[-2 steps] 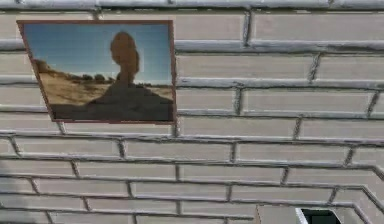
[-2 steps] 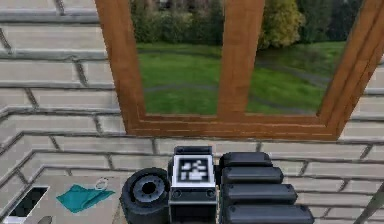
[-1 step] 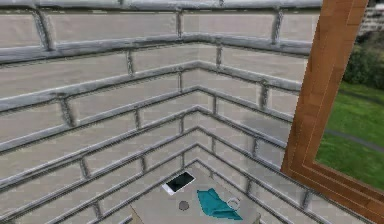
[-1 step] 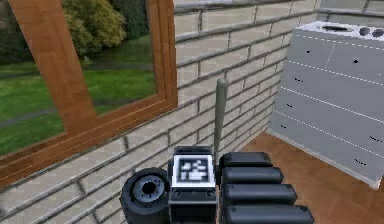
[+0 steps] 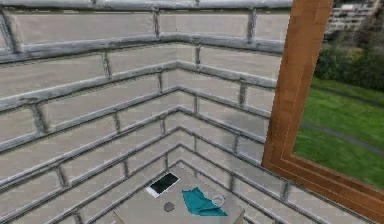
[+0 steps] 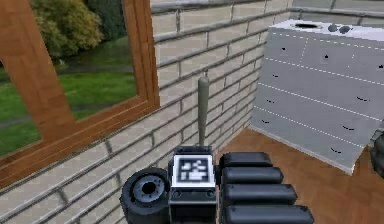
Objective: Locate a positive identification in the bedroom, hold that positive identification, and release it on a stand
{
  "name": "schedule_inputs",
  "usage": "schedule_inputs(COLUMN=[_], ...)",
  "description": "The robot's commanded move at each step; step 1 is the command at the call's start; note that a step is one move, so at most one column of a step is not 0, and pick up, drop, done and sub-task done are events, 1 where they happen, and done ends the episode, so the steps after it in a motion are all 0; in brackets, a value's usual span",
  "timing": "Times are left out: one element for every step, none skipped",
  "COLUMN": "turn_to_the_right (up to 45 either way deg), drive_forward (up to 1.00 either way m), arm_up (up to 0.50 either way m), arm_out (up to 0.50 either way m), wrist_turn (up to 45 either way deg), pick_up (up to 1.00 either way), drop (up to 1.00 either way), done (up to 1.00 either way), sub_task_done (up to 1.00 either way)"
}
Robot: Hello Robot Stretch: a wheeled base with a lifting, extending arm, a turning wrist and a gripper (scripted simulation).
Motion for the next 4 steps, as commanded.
schedule_inputs(turn_to_the_right=[3.0,-45.0,-3.0,45.0], drive_forward=[0.00,0.00,0.00,0.00], arm_up=[0.00,0.00,0.00,0.00], arm_out=[0.00,0.00,0.00,0.00], wrist_turn=[0.0,0.0,0.0,0.0], pick_up=[0.00,0.00,0.00,0.00], drop=[0.00,0.00,0.00,0.00], done=[0.00,0.00,0.00,0.00], sub_task_done=[0.00,0.00,0.00,0.00])
